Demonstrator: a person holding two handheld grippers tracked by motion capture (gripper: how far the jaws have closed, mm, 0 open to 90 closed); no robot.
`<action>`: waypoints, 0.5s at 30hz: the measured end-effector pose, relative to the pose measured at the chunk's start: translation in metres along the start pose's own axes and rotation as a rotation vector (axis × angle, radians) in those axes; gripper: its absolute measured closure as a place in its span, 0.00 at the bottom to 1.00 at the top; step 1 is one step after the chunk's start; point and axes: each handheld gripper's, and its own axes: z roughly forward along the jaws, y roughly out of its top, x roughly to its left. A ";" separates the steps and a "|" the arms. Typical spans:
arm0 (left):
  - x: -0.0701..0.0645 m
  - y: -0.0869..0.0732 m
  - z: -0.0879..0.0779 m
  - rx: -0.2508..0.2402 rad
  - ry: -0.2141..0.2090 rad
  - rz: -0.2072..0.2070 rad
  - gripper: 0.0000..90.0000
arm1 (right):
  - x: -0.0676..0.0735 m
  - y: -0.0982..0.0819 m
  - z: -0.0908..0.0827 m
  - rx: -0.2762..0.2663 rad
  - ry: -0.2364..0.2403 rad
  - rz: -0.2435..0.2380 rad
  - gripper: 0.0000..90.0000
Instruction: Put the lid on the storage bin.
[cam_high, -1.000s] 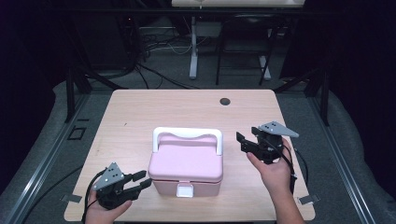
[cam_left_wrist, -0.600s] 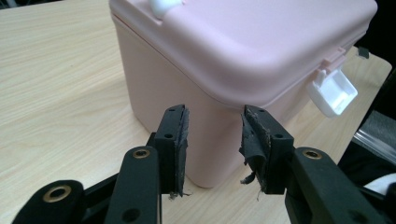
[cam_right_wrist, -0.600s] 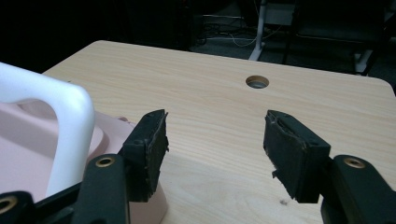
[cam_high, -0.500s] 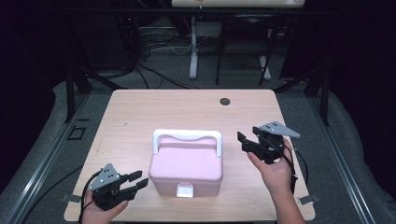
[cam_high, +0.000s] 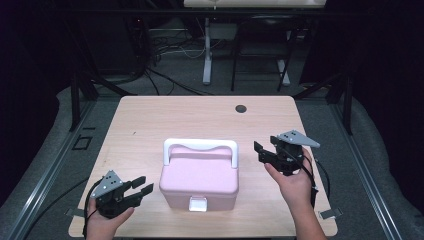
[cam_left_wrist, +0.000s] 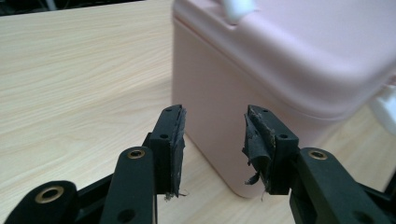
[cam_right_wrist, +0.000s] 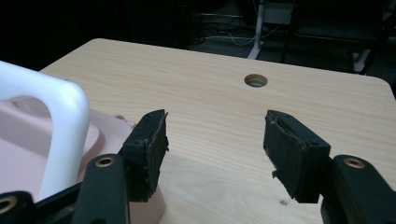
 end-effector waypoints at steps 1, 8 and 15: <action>0.000 0.000 0.000 0.000 0.000 0.000 0.64 | 0.000 0.000 0.000 0.000 0.000 0.000 0.44; 0.011 -0.001 0.013 0.004 0.037 -0.026 0.63 | -0.001 -0.002 0.003 0.006 -0.004 -0.005 0.44; 0.013 -0.001 0.021 0.008 0.056 -0.001 0.63 | -0.002 -0.005 0.006 0.014 -0.005 -0.005 0.44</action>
